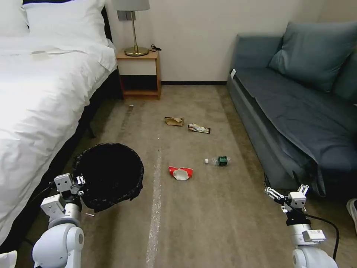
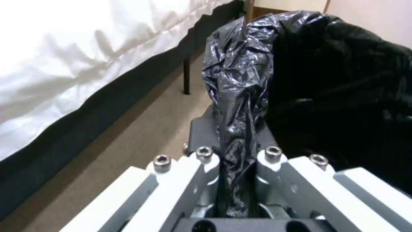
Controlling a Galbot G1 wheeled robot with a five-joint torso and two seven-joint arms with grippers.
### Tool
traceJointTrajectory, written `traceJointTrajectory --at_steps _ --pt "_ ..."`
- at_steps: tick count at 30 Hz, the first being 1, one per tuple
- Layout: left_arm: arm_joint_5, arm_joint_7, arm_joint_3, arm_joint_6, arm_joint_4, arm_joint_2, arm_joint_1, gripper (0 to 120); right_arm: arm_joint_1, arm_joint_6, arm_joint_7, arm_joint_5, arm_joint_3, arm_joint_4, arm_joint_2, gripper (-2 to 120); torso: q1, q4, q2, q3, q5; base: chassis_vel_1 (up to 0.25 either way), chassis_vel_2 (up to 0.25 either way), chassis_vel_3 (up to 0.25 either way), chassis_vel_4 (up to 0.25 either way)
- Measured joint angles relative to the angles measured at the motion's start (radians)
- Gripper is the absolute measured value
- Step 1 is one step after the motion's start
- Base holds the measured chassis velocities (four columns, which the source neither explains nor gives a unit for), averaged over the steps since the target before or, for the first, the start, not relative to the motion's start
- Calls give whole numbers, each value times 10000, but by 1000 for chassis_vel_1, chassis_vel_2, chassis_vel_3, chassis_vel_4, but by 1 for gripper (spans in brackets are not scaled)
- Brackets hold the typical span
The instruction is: Pick up the trash bin, then pick up the garbage on the floor and place it into the trash bin.
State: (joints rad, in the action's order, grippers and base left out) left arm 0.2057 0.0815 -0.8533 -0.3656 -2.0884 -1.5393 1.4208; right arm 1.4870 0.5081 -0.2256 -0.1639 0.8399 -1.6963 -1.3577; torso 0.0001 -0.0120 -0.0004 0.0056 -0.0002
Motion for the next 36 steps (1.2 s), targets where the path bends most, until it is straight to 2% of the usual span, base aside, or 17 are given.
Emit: traceJointTrajectory --at_steps 36 --pt "18 35 -18 132 86 -10 -24 5 -13 13 -138 42 -83 116 4 100 0 0 0 0 0 -86 86 90 -84"
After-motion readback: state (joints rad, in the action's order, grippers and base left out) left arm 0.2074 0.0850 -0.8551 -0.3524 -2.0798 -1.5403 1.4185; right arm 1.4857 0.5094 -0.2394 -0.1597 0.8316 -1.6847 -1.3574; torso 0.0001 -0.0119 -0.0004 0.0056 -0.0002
